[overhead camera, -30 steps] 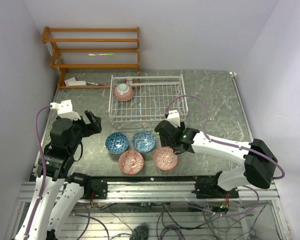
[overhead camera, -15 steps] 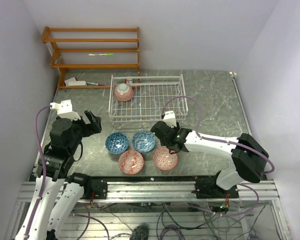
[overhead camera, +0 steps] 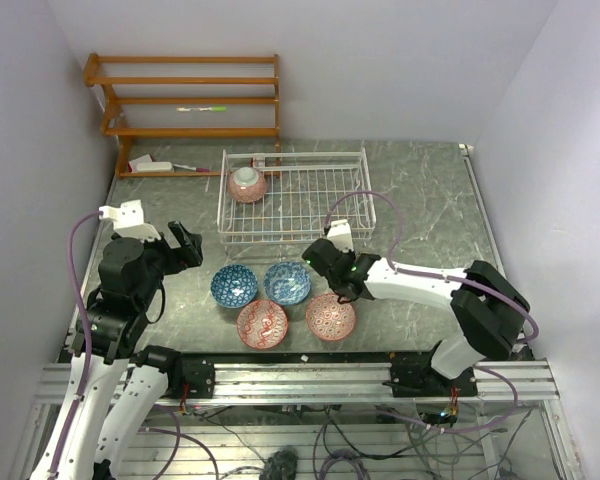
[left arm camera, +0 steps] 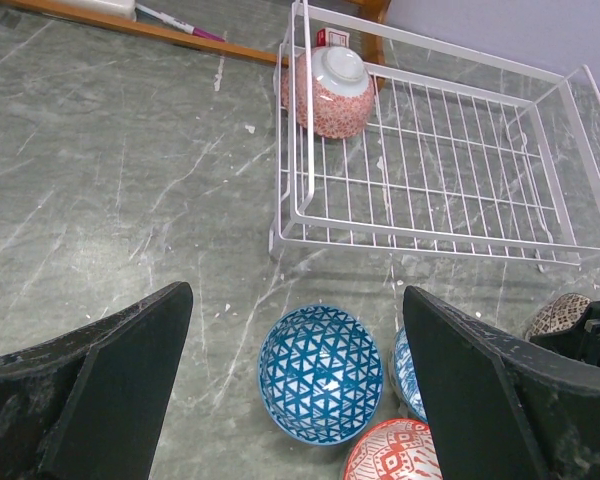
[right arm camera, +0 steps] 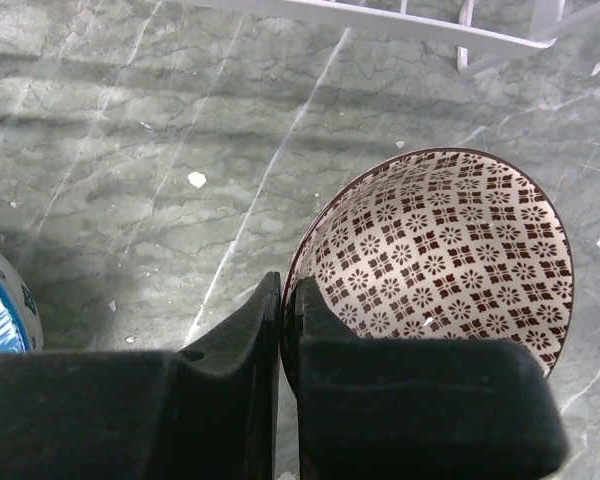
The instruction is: Load the bowls into the dish rack
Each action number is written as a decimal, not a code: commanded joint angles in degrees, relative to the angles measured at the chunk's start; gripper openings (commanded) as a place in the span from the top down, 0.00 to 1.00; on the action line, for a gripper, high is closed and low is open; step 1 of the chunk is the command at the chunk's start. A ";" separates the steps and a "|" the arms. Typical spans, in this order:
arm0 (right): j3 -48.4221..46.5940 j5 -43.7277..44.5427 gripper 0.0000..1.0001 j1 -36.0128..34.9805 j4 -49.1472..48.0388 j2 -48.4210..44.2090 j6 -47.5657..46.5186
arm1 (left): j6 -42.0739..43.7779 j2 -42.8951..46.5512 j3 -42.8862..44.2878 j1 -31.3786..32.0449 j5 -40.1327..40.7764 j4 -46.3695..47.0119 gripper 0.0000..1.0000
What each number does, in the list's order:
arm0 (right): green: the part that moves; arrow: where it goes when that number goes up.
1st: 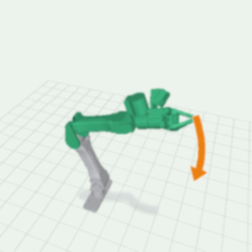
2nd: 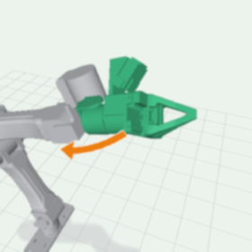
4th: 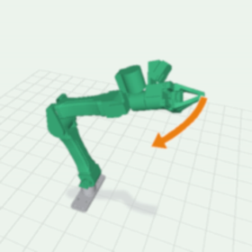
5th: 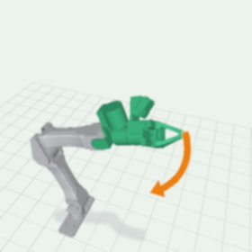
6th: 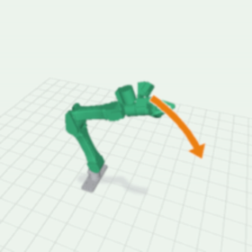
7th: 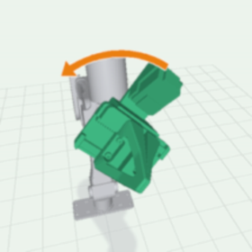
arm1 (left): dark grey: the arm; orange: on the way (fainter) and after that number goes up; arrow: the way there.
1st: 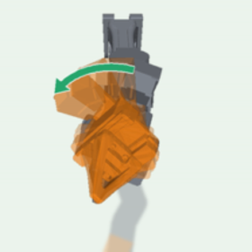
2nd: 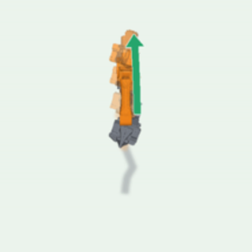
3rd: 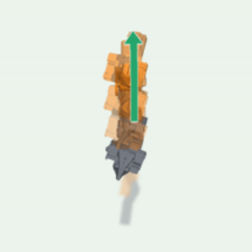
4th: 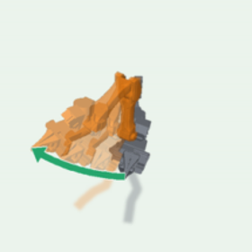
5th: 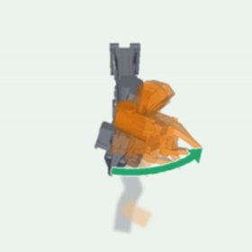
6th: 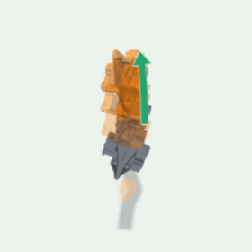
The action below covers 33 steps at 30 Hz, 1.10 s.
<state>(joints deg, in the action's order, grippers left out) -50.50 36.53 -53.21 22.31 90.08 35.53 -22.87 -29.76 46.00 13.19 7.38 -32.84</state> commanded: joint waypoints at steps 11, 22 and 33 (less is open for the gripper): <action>-13.39 -10.58 1.00 0.20 14.43 -14.94 -7.02 | 0.46 0.40 -0.53 -0.71 -0.70 1.38 0.02; -24.67 -31.33 1.00 5.32 2.21 -17.25 -11.97 | 0.29 0.74 -0.49 -0.71 -0.24 1.19 0.03; -30.57 -56.03 1.00 16.21 -20.90 -3.28 -2.87 | 0.03 1.59 -0.47 -0.71 0.37 0.98 0.02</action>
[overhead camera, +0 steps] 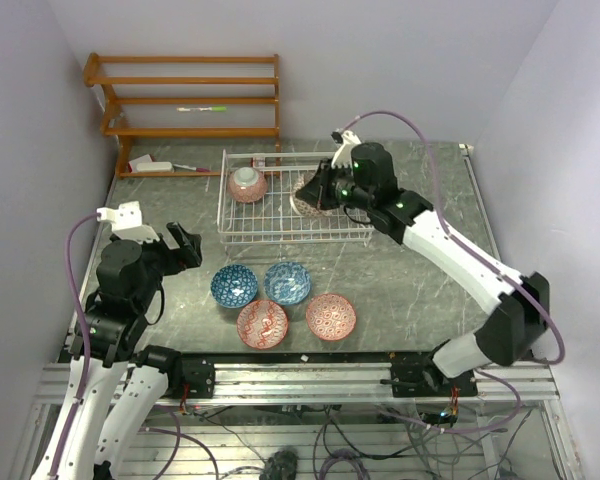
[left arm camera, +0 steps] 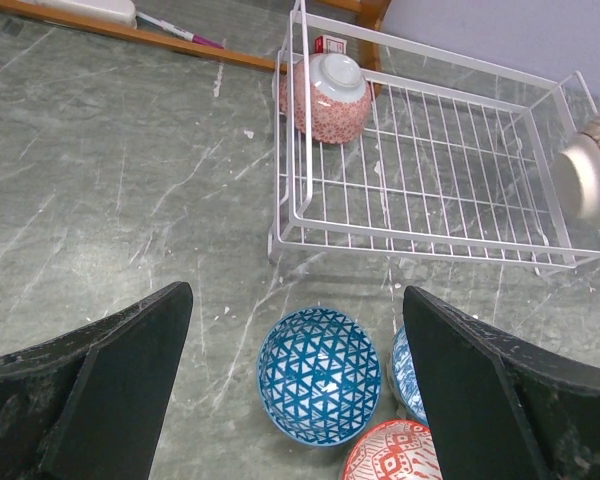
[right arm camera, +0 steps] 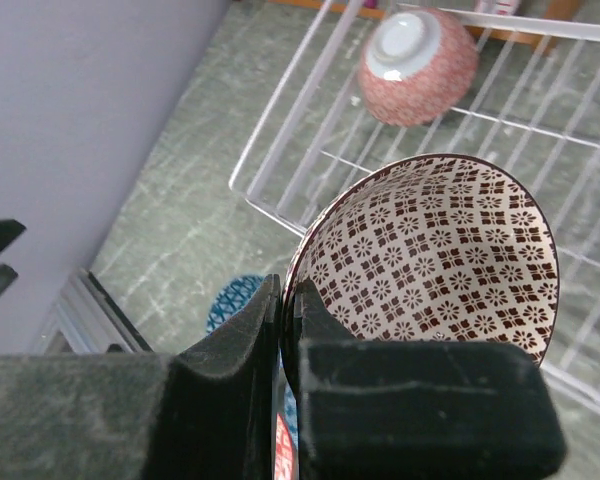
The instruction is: Load the bowls into the dish rack
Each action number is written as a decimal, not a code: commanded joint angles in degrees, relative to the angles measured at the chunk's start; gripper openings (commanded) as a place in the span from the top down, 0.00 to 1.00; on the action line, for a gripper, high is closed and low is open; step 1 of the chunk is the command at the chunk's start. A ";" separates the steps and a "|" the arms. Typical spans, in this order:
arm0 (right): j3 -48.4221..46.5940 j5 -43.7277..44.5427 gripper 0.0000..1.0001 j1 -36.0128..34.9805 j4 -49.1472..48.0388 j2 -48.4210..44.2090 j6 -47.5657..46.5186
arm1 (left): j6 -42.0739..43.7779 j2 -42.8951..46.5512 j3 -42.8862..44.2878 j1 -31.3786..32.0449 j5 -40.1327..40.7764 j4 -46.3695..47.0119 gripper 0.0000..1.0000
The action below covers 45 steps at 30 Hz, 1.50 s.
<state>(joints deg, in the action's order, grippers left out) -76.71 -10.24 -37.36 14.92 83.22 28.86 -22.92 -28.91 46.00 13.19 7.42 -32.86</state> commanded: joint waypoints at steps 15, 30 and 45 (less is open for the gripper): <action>-8.92 -19.70 1.00 0.84 -41.58 28.60 21.22 | 0.07 0.48 -0.60 -0.71 0.58 0.86 0.02; -6.77 -24.07 1.00 3.96 -60.59 42.41 38.08 | 0.15 0.31 -0.58 -0.71 0.48 0.80 0.02; -2.53 -23.47 1.00 6.86 -61.06 46.54 43.04 | 0.15 0.25 -0.56 -0.71 0.87 0.78 0.02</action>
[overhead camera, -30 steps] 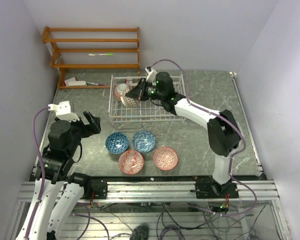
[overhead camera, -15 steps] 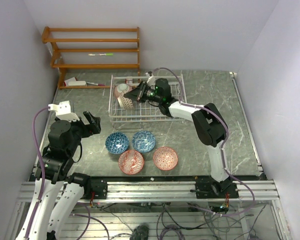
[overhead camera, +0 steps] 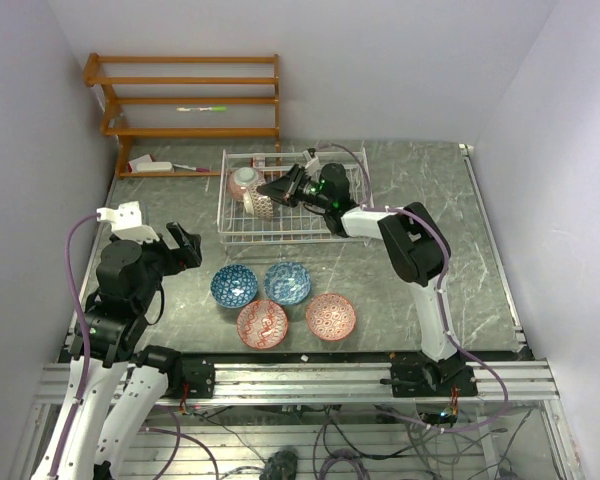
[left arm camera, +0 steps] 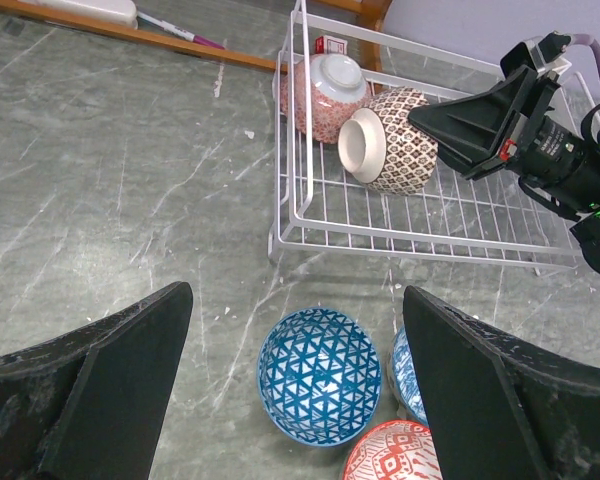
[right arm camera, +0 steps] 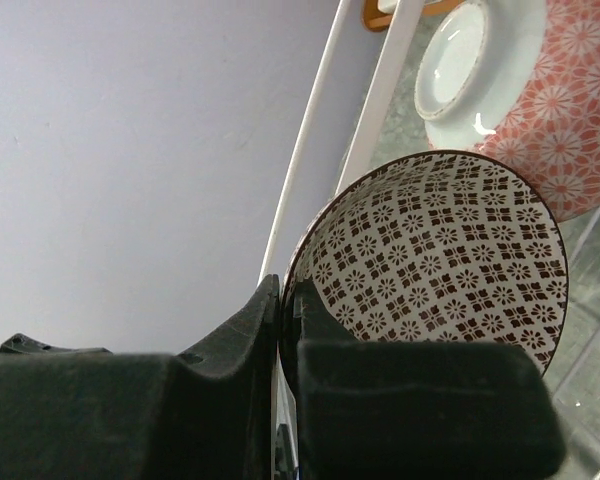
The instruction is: Load the bowls into the dish rack
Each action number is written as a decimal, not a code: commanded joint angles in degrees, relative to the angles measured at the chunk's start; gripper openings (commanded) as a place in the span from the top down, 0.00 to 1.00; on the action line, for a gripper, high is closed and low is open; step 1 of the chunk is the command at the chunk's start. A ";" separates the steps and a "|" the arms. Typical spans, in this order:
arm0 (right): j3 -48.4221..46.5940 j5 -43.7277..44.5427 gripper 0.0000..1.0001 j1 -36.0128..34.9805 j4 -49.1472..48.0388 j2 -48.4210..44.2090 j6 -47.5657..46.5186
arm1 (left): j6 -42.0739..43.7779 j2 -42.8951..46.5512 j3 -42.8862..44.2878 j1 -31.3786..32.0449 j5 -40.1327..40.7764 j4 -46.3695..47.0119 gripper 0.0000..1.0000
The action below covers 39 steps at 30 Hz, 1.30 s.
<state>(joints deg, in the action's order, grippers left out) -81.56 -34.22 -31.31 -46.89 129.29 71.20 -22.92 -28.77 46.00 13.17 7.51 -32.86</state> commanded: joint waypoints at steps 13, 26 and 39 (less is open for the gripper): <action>6.90 2.27 0.95 2.76 3.11 1.95 0.94 | 0.33 -0.36 -0.47 -0.69 0.95 0.69 0.03; 10.04 6.01 0.84 5.72 7.90 -2.98 -3.24 | 0.42 -0.49 -0.38 -0.69 1.18 0.69 0.02; 10.30 10.26 0.47 6.00 14.64 -7.58 -8.52 | 0.42 -0.43 -0.38 -0.69 1.31 0.61 0.02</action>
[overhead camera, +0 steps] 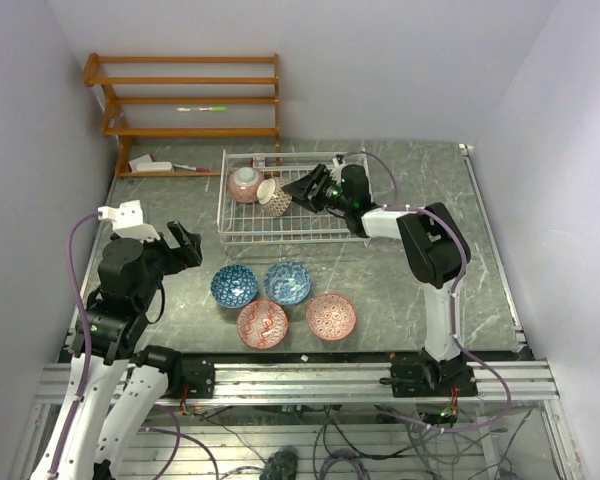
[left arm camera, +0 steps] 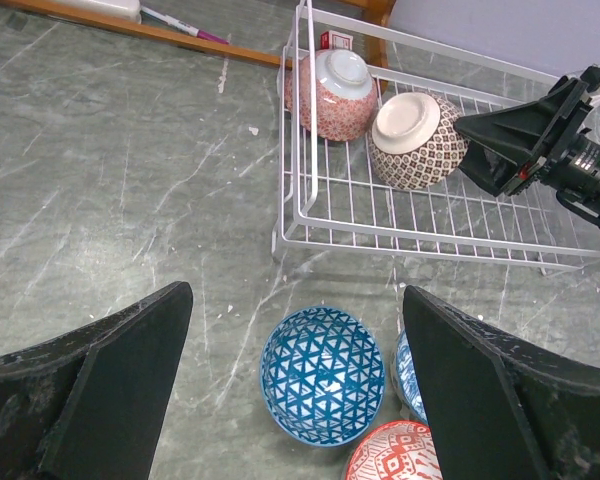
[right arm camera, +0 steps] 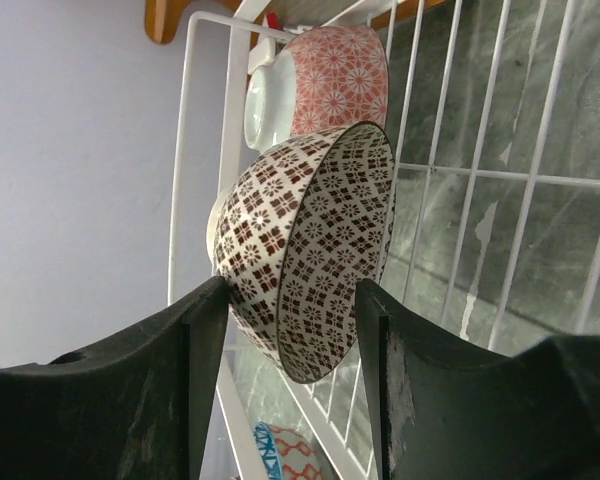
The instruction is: Load the bowls into the dish rack
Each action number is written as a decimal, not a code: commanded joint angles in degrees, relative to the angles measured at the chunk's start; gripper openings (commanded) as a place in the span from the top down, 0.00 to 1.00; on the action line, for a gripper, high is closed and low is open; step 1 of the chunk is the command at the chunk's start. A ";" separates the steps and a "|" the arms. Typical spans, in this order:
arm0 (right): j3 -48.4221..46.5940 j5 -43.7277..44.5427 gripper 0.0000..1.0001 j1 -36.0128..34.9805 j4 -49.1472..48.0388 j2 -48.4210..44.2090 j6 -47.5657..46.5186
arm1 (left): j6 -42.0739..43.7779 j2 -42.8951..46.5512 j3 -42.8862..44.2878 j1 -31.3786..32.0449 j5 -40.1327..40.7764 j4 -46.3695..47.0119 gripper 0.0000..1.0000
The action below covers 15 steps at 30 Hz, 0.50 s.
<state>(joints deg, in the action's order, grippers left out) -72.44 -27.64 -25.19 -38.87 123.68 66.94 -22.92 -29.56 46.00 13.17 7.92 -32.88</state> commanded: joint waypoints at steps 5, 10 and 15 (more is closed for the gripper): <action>0.26 6.57 0.42 -0.04 11.14 -4.83 -7.58 | 0.33 0.48 -0.41 -0.69 0.98 0.59 0.02; -0.05 9.13 0.37 -0.03 14.47 -7.31 -10.29 | 0.33 0.55 -0.47 -0.69 0.87 0.63 0.02; -0.47 10.56 0.37 -0.03 16.59 -7.66 -12.20 | 0.33 0.60 -0.47 -0.70 0.86 0.63 0.02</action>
<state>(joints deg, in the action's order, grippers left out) -72.40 -19.66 -25.21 -24.73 118.10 57.76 -22.92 -29.45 45.98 13.17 7.94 -32.86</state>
